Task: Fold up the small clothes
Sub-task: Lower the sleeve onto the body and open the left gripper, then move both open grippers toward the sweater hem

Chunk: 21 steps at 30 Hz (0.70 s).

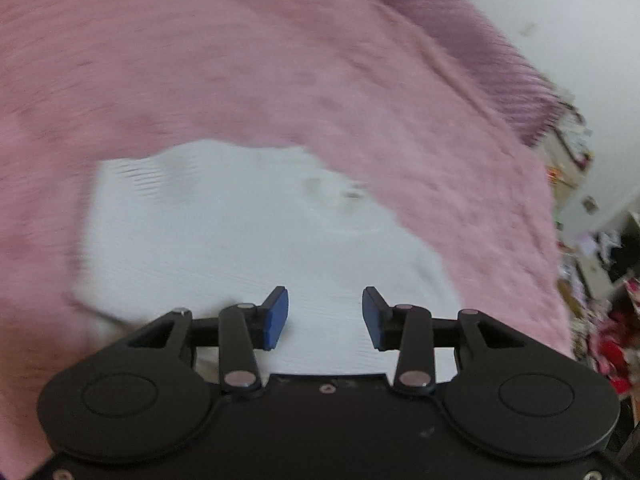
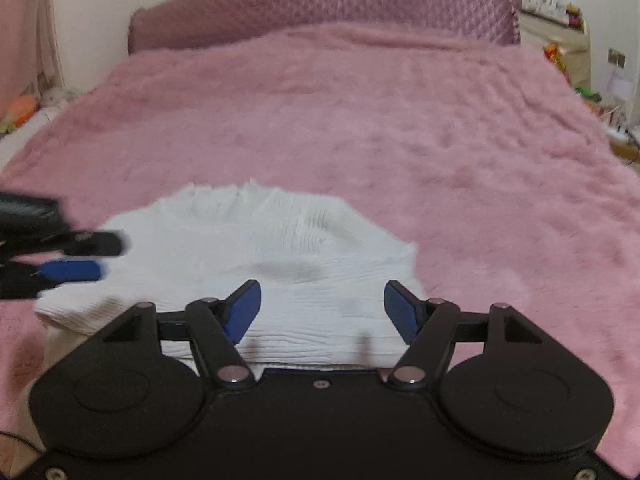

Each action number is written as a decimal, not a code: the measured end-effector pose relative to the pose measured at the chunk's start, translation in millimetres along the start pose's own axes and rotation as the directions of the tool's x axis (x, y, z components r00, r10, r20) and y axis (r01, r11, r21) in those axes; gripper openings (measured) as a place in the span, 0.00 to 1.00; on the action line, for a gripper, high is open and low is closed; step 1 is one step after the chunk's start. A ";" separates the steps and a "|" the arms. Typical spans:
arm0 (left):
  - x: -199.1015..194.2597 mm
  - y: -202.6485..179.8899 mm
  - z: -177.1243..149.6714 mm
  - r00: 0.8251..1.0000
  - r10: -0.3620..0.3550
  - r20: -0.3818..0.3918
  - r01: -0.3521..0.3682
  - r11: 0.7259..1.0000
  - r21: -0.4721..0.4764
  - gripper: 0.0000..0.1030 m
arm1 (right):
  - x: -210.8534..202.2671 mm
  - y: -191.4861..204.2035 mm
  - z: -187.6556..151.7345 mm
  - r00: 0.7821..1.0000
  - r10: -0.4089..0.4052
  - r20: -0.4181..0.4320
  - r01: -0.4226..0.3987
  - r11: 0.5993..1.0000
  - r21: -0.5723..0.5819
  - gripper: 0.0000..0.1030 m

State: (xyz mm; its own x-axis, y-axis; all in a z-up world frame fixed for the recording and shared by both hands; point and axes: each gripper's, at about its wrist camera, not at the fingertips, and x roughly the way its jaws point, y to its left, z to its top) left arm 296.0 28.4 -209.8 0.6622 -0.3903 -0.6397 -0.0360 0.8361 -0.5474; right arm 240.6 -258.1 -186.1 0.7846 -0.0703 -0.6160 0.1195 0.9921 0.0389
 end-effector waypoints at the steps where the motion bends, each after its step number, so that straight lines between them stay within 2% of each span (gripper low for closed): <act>1: 2.3 9.1 -0.2 1.000 0.028 0.000 -0.028 1.000 -0.006 0.39 | 9.8 -0.9 -0.8 1.000 0.014 -0.017 -0.014 1.000 0.010 0.68; 4: 11.8 31.2 -2.7 0.996 0.089 -0.002 -0.089 0.996 -0.007 0.39 | 33.4 0.2 -3.2 0.999 0.013 -0.053 -0.013 1.000 0.005 0.68; 10: 21.6 51.1 -6.5 0.993 0.117 0.027 -0.116 0.993 -0.005 0.41 | 55.2 5.1 -9.0 0.998 -0.030 -0.057 0.028 0.999 -0.043 0.68; 16: 20.8 58.1 -2.9 0.995 0.098 0.014 -0.098 0.995 -0.005 0.41 | 63.2 4.3 -10.8 0.997 -0.035 -0.068 0.032 0.998 -0.052 0.70; 19: 6.2 52.8 3.0 0.996 0.084 0.023 -0.084 0.996 -0.017 0.40 | 54.6 6.2 -5.4 0.997 -0.036 -0.065 0.033 0.998 -0.045 0.71; 21: -9.8 51.1 6.0 0.996 0.075 0.058 -0.074 0.997 -0.010 0.42 | 42.7 7.5 -1.9 0.999 -0.014 -0.040 0.013 0.999 -0.032 0.71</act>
State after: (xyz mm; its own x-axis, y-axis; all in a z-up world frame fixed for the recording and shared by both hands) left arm 292.1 77.3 -228.3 0.6997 -0.3037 -0.6467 -0.0929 0.8588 -0.5038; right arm 273.8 -253.5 -213.7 0.7576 -0.0801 -0.6478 0.1097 0.9939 0.0055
